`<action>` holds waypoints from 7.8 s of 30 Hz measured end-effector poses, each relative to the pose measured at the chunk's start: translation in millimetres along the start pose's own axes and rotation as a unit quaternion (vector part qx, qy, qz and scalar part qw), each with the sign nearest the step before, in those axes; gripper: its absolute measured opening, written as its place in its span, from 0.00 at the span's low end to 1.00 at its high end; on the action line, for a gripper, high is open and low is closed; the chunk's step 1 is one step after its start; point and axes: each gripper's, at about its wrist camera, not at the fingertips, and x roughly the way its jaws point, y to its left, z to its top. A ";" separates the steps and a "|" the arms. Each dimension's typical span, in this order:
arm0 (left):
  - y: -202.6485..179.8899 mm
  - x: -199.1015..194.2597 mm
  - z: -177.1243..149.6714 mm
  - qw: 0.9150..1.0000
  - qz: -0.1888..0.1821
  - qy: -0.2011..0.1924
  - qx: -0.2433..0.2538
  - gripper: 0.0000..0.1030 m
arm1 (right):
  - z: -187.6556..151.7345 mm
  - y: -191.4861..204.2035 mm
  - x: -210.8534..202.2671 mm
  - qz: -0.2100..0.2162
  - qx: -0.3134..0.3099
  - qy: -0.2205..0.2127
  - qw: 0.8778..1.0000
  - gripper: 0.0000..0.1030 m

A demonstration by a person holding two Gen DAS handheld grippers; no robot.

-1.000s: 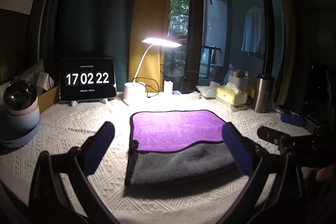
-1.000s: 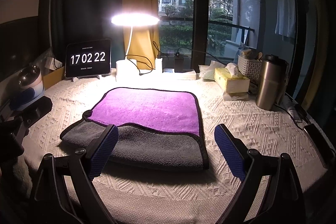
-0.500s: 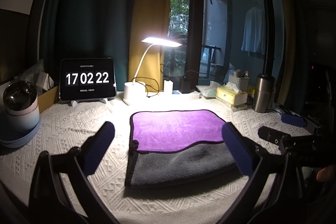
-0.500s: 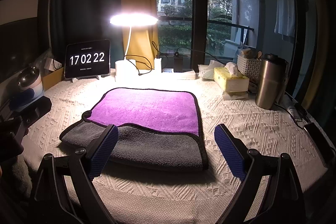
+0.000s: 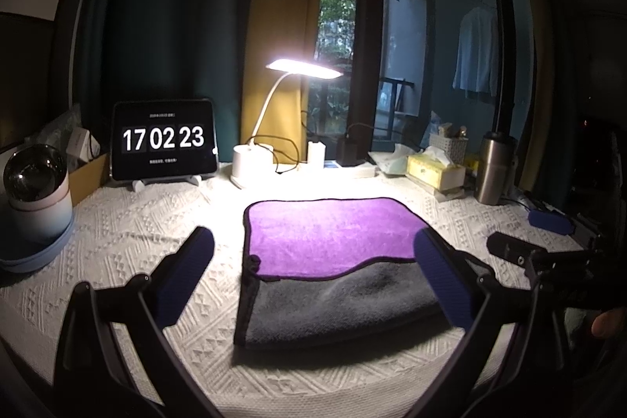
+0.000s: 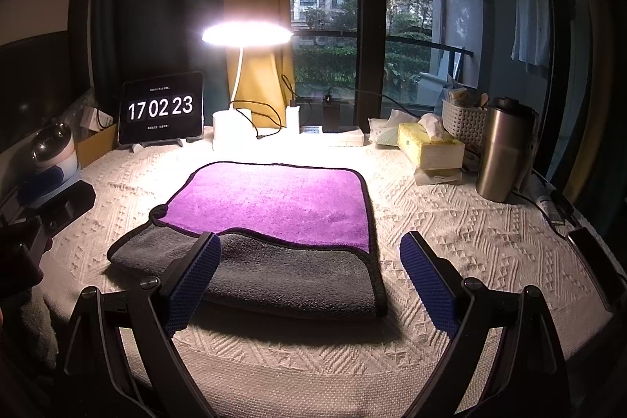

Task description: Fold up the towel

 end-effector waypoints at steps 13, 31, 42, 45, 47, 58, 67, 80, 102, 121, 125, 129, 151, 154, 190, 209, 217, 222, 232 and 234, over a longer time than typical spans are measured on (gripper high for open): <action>11.7 31.1 -8.8 0.998 -0.006 0.061 -0.017 0.99 | -4.0 -7.0 18.6 0.003 -0.009 0.015 1.000 0.86; 30.0 82.3 -16.8 0.988 -0.001 0.151 -0.027 0.98 | -12.3 -29.9 62.6 0.027 0.005 0.078 0.997 0.52; 40.2 113.4 -21.4 0.977 -0.017 0.209 -0.048 0.86 | -12.2 -45.3 86.1 0.028 0.013 0.105 0.994 0.45; 44.9 122.2 -24.4 0.970 -0.019 0.234 -0.064 0.78 | -11.4 -48.3 89.4 0.027 0.017 0.107 0.994 0.41; 47.8 127.7 -27.6 0.965 -0.022 0.249 -0.073 0.69 | -12.6 -50.1 92.7 0.026 0.020 0.115 0.993 0.40; 48.2 136.4 -32.9 0.958 -0.015 0.277 -0.071 0.48 | -16.3 -58.0 107.1 0.028 0.040 0.149 0.988 0.37; 46.4 132.7 -31.9 0.963 -0.002 0.267 -0.044 0.16 | -17.2 -59.7 116.6 0.031 0.042 0.180 0.982 0.37; 44.6 120.4 -26.7 0.970 0.000 0.241 -0.031 0.05 | -18.1 -53.2 122.6 0.004 0.007 0.189 0.982 0.05; 52.0 100.1 -1.6 0.984 0.036 0.171 -0.022 0.05 | 17.9 -42.7 83.9 -0.026 -0.026 0.084 0.996 0.05; 52.8 109.8 30.4 0.992 0.051 0.115 0.012 0.05 | 43.7 -43.6 93.8 -0.035 -0.037 0.040 0.998 0.05; 54.2 114.3 35.6 0.993 0.052 0.109 0.012 0.05 | 48.9 -44.0 97.0 -0.037 -0.041 0.032 0.998 0.05; 55.5 119.9 40.9 0.993 0.049 0.106 0.012 0.05 | 53.0 -45.3 100.8 -0.038 -0.043 0.027 0.998 0.05; 62.1 149.0 62.1 0.996 0.042 0.077 0.020 0.05 | 76.0 -46.7 125.3 -0.045 -0.051 0.001 0.998 0.05; 62.3 153.3 63.5 0.996 0.041 0.075 0.021 0.05 | 78.1 -46.5 129.5 -0.047 -0.052 0.001 0.998 0.05; 74.3 236.3 62.1 0.992 0.037 0.114 0.025 0.05 | 93.9 -55.1 209.7 -0.046 -0.075 0.038 0.995 0.05; 81.9 283.1 33.7 0.978 0.048 0.204 0.024 0.05 | 68.9 -58.8 265.0 -0.043 -0.074 0.109 0.990 0.05; 87.4 301.7 24.0 0.966 0.042 0.253 0.016 0.06 | 67.0 -61.6 278.0 -0.044 -0.070 0.139 0.987 0.05; 98.1 311.6 19.3 0.959 0.031 0.280 -0.011 0.08 | 63.8 -61.2 289.2 -0.042 -0.071 0.169 0.982 0.05; 99.2 314.0 19.0 0.958 0.036 0.284 -0.011 0.13 | 62.2 -59.4 301.2 -0.043 -0.074 0.193 0.977 0.05; 100.9 314.0 19.2 0.958 0.039 0.283 -0.016 0.16 | 62.5 -59.6 302.2 -0.044 -0.074 0.194 0.977 0.05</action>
